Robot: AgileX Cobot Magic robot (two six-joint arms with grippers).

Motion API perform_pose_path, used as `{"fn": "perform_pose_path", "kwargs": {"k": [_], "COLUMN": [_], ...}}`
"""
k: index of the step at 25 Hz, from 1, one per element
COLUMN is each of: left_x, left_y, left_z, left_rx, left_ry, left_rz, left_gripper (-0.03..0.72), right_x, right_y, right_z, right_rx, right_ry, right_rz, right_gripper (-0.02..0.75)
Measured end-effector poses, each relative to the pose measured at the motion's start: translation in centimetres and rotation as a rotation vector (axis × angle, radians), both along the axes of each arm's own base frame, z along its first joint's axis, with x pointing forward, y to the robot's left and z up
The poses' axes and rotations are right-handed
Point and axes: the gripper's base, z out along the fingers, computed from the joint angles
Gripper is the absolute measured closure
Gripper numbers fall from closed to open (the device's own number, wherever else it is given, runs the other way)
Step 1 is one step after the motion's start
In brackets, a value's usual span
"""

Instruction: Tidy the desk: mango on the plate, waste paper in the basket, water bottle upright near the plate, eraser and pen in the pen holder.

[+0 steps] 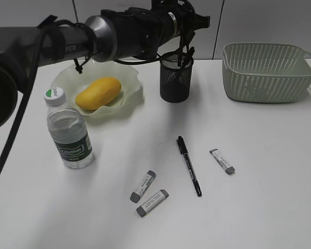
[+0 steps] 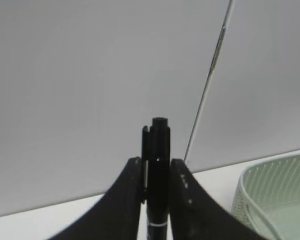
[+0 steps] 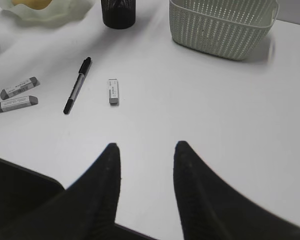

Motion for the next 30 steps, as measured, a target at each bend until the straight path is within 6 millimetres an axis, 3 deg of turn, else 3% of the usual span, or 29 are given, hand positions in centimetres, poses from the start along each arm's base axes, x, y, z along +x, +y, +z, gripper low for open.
{"fn": "perform_pose_path", "kwargs": {"k": [9, 14, 18, 21, 23, 26, 28, 30], "left_x": [0.2, 0.0, -0.6, -1.3, -2.5, -5.6, -7.8, -9.7], "left_y": [-0.3, -0.6, -1.0, -1.1, -1.3, -1.5, -1.1, -0.3], "left_z": [-1.8, -1.8, -0.3, 2.4, 5.1, 8.6, 9.4, 9.0], "left_rx": [0.018, 0.013, -0.011, -0.048, -0.079, -0.144, -0.188, -0.219], "left_ry": [0.028, 0.038, 0.037, 0.023, 0.019, 0.077, 0.184, 0.326], "left_rz": [-0.014, -0.054, -0.125, -0.209, -0.348, -0.638, -0.811, -0.956], "left_gripper": [0.561, 0.372, 0.291, 0.281, 0.293, 0.405, 0.512, 0.564], "right_x": [0.0, 0.0, 0.0, 0.0, 0.0, 0.0, 0.0, 0.0], "right_y": [0.0, 0.0, 0.0, 0.0, 0.0, 0.0, 0.0, 0.0], "right_z": [0.0, 0.0, 0.0, 0.0, 0.0, 0.0, 0.0, 0.0], "right_rx": [0.0, 0.0, 0.0, 0.0, 0.0, -0.001, -0.001, -0.001], "right_ry": [0.0, 0.0, 0.0, 0.0, 0.0, -0.001, -0.001, -0.001], "right_rz": [0.0, 0.0, 0.0, 0.0, 0.0, -0.001, -0.001, -0.001], "right_gripper": [0.441, 0.441, 0.441, 0.441, 0.441, 0.442, 0.442, 0.442]}}
